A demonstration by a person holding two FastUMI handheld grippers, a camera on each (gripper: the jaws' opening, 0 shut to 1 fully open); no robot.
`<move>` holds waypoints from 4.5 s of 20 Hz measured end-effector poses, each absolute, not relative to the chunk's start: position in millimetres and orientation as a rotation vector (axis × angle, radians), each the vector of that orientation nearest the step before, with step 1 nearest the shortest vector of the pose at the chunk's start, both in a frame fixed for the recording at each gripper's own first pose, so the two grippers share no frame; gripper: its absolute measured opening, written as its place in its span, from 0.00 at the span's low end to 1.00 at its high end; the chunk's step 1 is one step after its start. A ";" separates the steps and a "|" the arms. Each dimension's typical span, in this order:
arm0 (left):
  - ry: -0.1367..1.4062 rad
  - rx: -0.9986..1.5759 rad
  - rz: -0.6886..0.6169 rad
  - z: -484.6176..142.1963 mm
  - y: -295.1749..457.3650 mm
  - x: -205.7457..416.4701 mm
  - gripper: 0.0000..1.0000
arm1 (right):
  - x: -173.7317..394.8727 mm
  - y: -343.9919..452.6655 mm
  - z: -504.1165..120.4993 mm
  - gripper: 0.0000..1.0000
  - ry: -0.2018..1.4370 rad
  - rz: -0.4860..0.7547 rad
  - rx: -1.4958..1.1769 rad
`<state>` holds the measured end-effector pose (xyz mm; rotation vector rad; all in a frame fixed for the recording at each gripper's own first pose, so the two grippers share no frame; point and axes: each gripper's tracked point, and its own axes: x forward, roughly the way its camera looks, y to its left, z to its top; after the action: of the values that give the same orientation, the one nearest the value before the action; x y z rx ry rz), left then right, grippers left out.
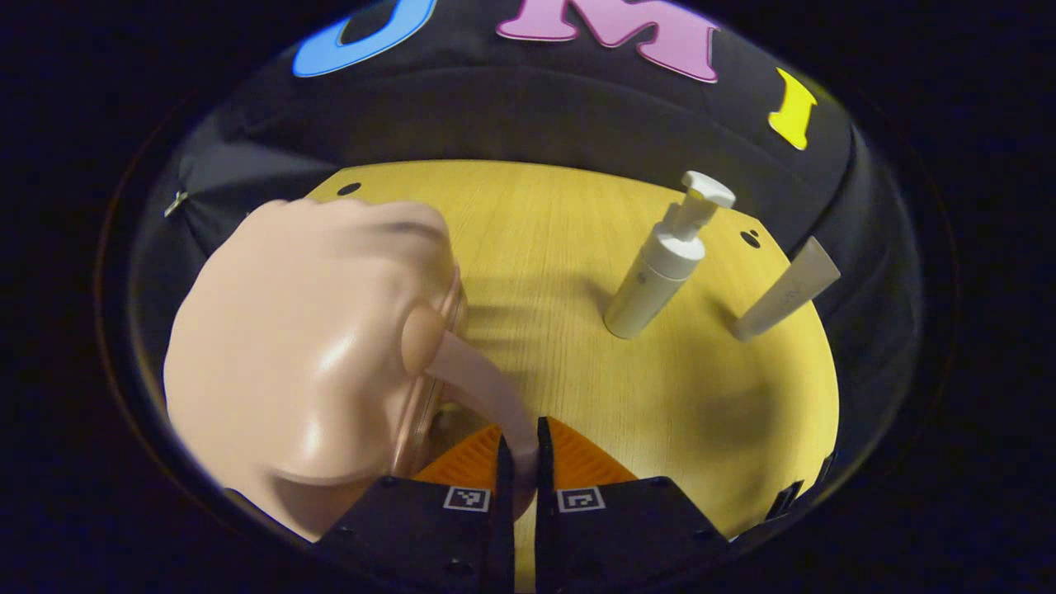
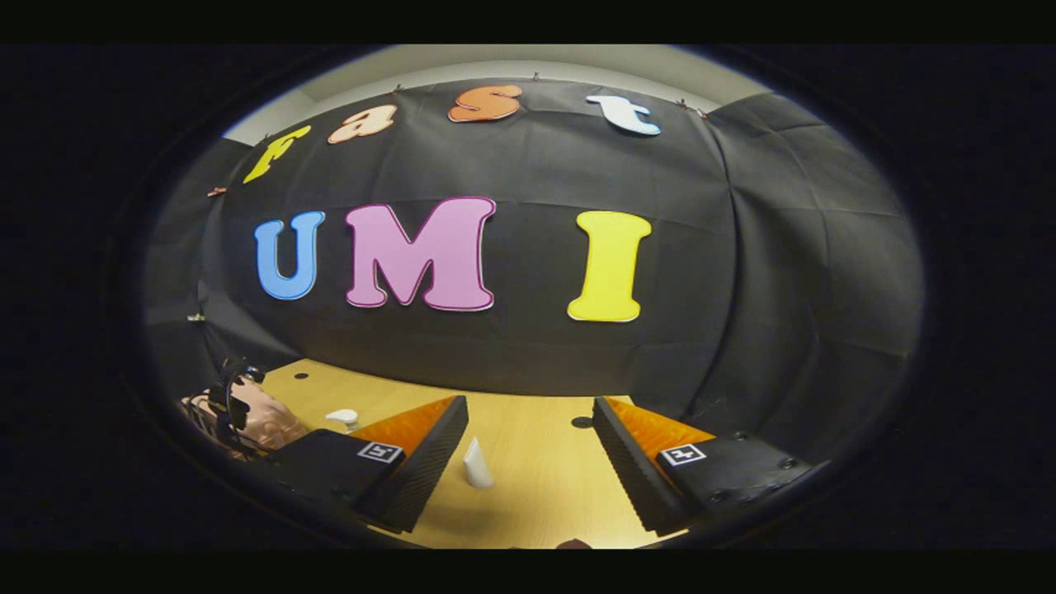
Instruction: First open the suitcase, pack the skin care products into it, and then close the suitcase.
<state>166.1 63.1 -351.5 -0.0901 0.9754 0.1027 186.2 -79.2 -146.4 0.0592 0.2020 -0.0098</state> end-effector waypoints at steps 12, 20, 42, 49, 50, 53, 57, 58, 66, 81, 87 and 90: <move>0.916 -0.197 0.001 -191.0 116.2 159.8 0.11 | 176.0 -11.0 -111.5 0.96 0.142 -0.009 0.061; 0.701 -0.229 0.099 -103.5 269.9 163.6 0.10 | 178.8 50.4 -80.4 0.96 0.092 0.026 0.053; 0.564 -0.750 0.395 -349.8 641.9 127.5 0.32 | 166.9 141.0 -101.1 0.94 0.305 -0.057 -0.003; 0.519 -0.472 0.470 -295.3 644.4 110.1 1.00 | 178.7 140.9 -109.0 0.96 0.306 -0.038 -0.015; 0.521 -0.410 0.438 -277.3 627.8 112.6 0.95 | 179.1 134.2 -109.3 0.97 0.299 -0.049 -0.011; 0.496 -0.267 0.305 -227.4 547.0 128.7 0.97 | 180.3 109.9 -116.1 0.96 0.293 -0.082 -0.002; 0.446 -0.210 0.082 -181.5 369.0 160.6 0.97 | 176.4 76.5 -129.7 0.96 0.307 -0.107 0.016; 0.435 -0.190 0.038 -173.8 323.3 166.1 0.96 | 175.4 68.6 -132.7 0.97 0.307 -0.110 0.019; 0.474 -0.141 -0.196 -195.3 67.8 198.3 0.97 | 171.4 17.1 -174.8 0.97 0.323 -0.105 0.039; 0.642 -0.077 -0.161 -327.6 -26.5 310.4 0.97 | 249.7 13.3 -332.5 0.97 0.493 0.068 0.023; 0.644 -0.010 -0.183 -334.0 -32.9 321.0 0.73 | 270.7 16.2 -358.3 0.97 0.513 0.085 0.025; 0.661 0.017 -0.183 -352.5 -41.2 340.9 0.58 | 273.9 17.4 -372.2 0.95 0.537 0.085 0.018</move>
<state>340.9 -41.2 -352.5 0.0169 0.6610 -0.1834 273.9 17.4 -372.2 0.0183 0.5372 0.0846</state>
